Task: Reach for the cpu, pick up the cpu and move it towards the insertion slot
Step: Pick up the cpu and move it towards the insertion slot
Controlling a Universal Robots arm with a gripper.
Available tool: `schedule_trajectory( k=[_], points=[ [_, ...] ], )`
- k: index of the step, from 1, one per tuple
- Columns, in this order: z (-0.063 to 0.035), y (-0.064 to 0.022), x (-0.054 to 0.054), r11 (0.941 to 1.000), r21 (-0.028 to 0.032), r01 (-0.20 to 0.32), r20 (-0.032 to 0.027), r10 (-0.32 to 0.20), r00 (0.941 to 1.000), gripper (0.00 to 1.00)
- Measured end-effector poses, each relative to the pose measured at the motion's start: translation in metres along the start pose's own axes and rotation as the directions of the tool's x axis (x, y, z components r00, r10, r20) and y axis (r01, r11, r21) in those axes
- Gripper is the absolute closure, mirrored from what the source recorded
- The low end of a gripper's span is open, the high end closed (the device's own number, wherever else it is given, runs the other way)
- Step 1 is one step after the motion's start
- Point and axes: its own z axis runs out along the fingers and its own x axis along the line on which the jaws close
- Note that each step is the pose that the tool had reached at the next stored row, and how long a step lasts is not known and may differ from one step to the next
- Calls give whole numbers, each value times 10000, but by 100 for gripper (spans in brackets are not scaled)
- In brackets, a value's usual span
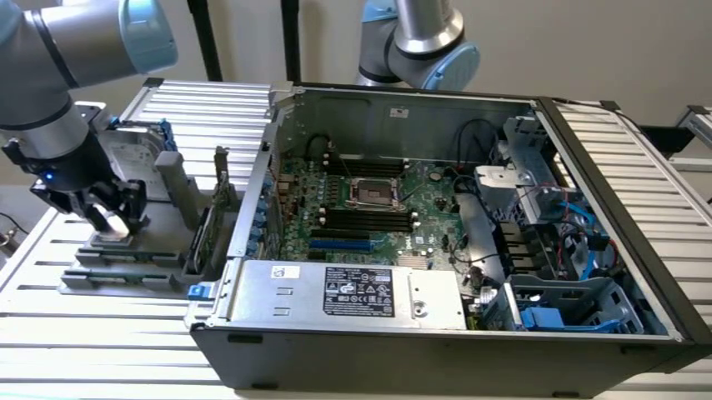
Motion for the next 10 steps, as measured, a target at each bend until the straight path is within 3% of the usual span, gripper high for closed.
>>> schedule_trajectory(
  k=[6, 10],
  points=[
    [-86, 4, -2, 10000, 1, -16, -52, 16, 10000, 46],
    [-232, 13, -12, 10000, 1, -19, -70, 19, 10000, 46]
  ],
)
